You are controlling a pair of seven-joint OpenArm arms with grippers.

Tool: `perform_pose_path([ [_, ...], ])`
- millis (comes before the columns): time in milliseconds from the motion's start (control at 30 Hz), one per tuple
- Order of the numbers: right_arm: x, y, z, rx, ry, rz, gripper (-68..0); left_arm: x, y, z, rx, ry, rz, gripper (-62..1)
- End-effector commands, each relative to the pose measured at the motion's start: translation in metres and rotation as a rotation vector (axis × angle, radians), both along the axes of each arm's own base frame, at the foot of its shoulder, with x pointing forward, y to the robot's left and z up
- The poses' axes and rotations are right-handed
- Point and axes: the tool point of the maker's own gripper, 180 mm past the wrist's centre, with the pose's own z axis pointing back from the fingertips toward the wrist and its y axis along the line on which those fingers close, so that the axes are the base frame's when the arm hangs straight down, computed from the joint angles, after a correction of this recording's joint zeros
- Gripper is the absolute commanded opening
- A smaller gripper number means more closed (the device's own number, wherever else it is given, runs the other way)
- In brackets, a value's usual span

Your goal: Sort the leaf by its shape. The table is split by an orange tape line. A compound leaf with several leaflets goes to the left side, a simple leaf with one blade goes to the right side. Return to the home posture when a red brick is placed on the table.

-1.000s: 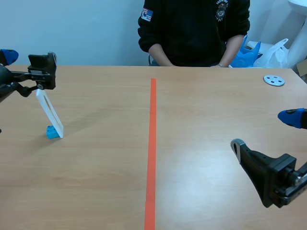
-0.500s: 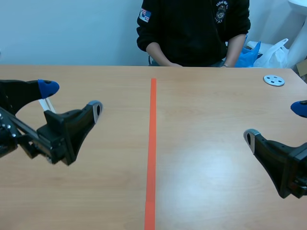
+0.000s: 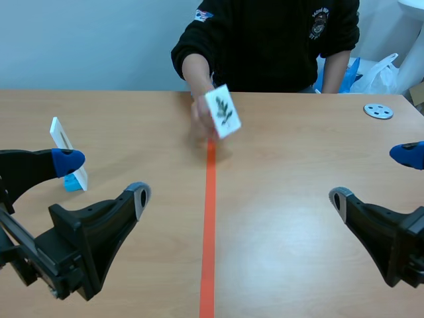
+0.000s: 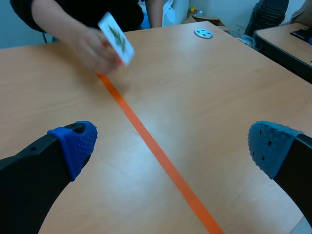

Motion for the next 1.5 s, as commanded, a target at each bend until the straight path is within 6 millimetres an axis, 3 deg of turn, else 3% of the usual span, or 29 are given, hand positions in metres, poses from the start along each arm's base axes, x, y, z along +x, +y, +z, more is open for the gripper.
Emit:
perform_pose_path([
  [0, 0.001, 0.001, 0.008, 0.017, -0.023, -0.001, 0.4, 0.004, -0.001, 0.008, -0.020, -0.029, 0.004, 1.4],
  [833, 0.001, 0.000, 0.004, 0.002, -0.011, -0.001, 0.4, 0.004, -0.001, 0.008, -0.020, -0.029, 0.003, 1.4],
  [1100, 0.016, 0.002, 0.005, -0.026, -0.043, 0.009, 0.4, 0.004, -0.001, 0.008, -0.020, -0.029, 0.003, 1.4],
  [1467, 0.049, 0.039, -0.048, -0.028, -0.002, 0.102, 0.4, 0.004, -0.001, 0.007, -0.016, -0.030, 0.001, 1.4],
])
